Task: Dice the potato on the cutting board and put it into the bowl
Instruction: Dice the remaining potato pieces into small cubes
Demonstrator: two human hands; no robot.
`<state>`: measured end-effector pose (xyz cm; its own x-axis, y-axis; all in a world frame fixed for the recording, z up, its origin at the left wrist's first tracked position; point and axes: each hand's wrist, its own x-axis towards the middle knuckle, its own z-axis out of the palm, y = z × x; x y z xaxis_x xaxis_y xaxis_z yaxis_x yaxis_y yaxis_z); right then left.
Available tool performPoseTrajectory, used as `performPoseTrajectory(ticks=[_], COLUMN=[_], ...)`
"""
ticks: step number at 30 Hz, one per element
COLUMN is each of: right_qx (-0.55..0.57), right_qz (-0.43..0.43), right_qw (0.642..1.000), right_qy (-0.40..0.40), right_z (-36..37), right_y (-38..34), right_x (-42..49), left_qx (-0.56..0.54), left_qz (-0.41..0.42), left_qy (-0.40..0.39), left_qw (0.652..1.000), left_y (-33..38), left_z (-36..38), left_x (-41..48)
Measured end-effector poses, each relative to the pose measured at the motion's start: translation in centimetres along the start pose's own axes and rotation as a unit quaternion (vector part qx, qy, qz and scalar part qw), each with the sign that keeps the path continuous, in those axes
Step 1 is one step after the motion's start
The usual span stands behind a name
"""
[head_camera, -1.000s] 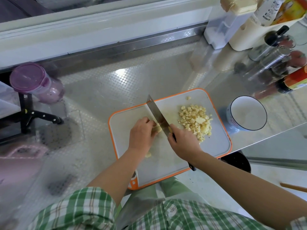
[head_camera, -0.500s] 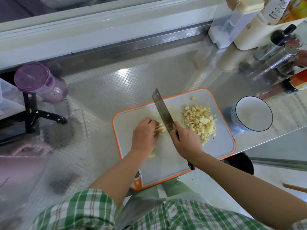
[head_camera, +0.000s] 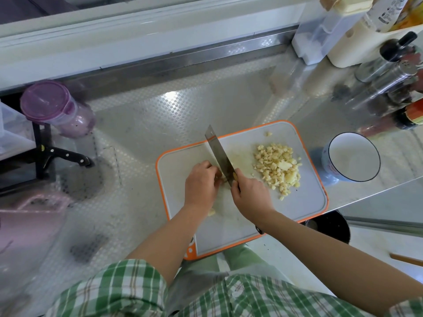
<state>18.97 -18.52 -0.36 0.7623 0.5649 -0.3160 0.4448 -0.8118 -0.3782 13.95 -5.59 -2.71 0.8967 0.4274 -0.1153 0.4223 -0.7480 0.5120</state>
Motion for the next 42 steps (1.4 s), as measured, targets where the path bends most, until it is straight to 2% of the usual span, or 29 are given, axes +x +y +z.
performPoseTrajectory(ticks=[6, 11, 20, 24, 28, 36, 42], right_qx=[0.056, 0.034, 0.004, 0.047, 0.079, 0.041, 0.015], right_qz=[-0.011, -0.034, -0.007, 0.009, -0.015, -0.028, -0.022], right_qw=[0.998, 0.999, 1.0, 0.999, 0.996, 0.998, 0.999], right_qy=[0.015, -0.003, -0.012, 0.01, 0.028, -0.026, -0.021], right_z=[-1.1, -1.2, 0.2, -0.1, -1.0, -0.1, 0.4], right_y=[-0.1, -0.2, -0.5, -0.1, -0.2, -0.4, -0.6], right_x=[0.1, -0.5, 0.0, 0.2, 0.2, -0.1, 0.3], left_qx=[0.001, 0.028, 0.012, 0.008, 0.015, 0.026, 0.03], left_qz=[-0.004, -0.009, -0.024, -0.023, -0.029, -0.049, -0.051], left_qy=[-0.007, -0.012, -0.011, -0.021, -0.025, -0.026, -0.022], left_qw=[1.0, 1.0, 1.0, 0.999, 0.999, 0.998, 0.998], left_y=[-0.4, -0.7, -0.1, -0.3, -0.8, -0.5, -0.5], left_z=[-0.7, -0.8, -1.0, -1.1, -1.2, -1.4, -1.5], left_x=[-0.1, -0.2, 0.0, -0.1, -0.3, -0.4, -0.3])
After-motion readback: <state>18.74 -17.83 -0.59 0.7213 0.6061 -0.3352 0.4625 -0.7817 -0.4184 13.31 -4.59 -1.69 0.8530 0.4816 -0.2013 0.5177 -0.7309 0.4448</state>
